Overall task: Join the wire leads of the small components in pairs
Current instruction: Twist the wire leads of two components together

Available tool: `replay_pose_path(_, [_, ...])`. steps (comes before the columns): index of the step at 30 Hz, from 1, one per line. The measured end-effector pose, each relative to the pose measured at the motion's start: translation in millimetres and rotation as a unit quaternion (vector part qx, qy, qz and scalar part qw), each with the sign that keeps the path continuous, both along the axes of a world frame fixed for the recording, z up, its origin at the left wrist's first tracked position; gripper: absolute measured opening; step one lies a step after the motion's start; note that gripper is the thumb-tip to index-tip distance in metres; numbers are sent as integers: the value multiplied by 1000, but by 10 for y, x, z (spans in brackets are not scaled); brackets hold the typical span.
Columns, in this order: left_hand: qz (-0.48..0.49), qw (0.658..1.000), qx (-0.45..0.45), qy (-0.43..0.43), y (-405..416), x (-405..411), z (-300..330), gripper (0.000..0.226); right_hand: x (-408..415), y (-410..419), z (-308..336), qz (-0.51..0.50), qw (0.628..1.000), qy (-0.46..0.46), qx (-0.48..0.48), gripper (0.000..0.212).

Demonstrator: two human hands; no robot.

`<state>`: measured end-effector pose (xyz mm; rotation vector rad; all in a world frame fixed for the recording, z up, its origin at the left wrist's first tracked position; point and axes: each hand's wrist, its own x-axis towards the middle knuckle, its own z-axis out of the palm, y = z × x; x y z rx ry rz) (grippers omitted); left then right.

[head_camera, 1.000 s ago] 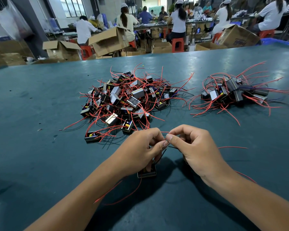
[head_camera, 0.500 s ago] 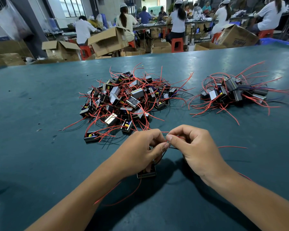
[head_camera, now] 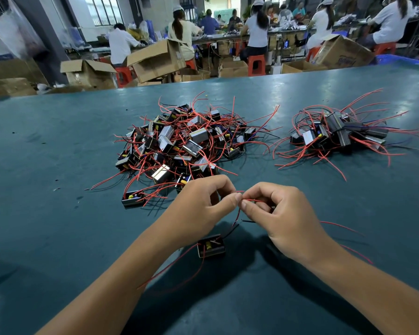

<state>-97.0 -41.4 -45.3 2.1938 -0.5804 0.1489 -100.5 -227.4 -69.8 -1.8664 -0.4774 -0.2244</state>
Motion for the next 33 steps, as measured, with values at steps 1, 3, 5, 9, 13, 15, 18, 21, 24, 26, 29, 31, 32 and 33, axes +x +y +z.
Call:
replay_pose_path(1, [-1,1000,-5,13,-6,-4,5,19,-1,-3,4,-2,1000,-13,-14,13])
replay_pose_path(3, [3,999,-21,39,-11,0,18,22,-4,-9,6,-2,999,-28,-31,13])
replay_pose_path(5, [11,996,-41,79,-25,-4,26,26,-12,-10,7,1,998,-40,-48,14])
replay_pose_path(9, [51,965,-124,225,-90,-12,3,33,-26,-9,18,12,994,-68,-82,15])
replay_pose_path(13, [10,996,-56,74,72,17,19,17,15,-51,11,15,994,-68,-78,16])
replay_pose_path(15, [-37,995,60,-74,196,46,42,16,32,-66,-6,22,996,-57,-68,16])
replay_pose_path(18, [-71,979,113,-155,248,81,27,18,38,-70,-13,39,996,-48,-58,8])
replay_pose_path(21, [-65,968,112,-213,233,90,17,19,43,-83,-12,54,996,-39,-52,7])
replay_pose_path(24, [-73,963,98,-241,225,80,41,20,49,-94,-17,70,997,-25,-38,7])
replay_pose_path(26, [-82,954,111,-265,222,76,53,20,54,-98,-20,82,996,-13,-35,6])
replay_pose_path(29, [-89,943,136,-290,231,95,66,18,61,-110,-31,93,995,-5,-35,9])
replay_pose_path(31, [-91,939,143,-299,240,99,81,18,56,-112,-33,103,994,2,-31,9])
replay_pose_path(32, [-95,937,145,-304,248,100,83,18,55,-110,-33,107,994,3,-29,8])
replay_pose_path(33, [-98,935,146,-309,254,100,84,18,54,-109,-32,110,994,2,-26,8])
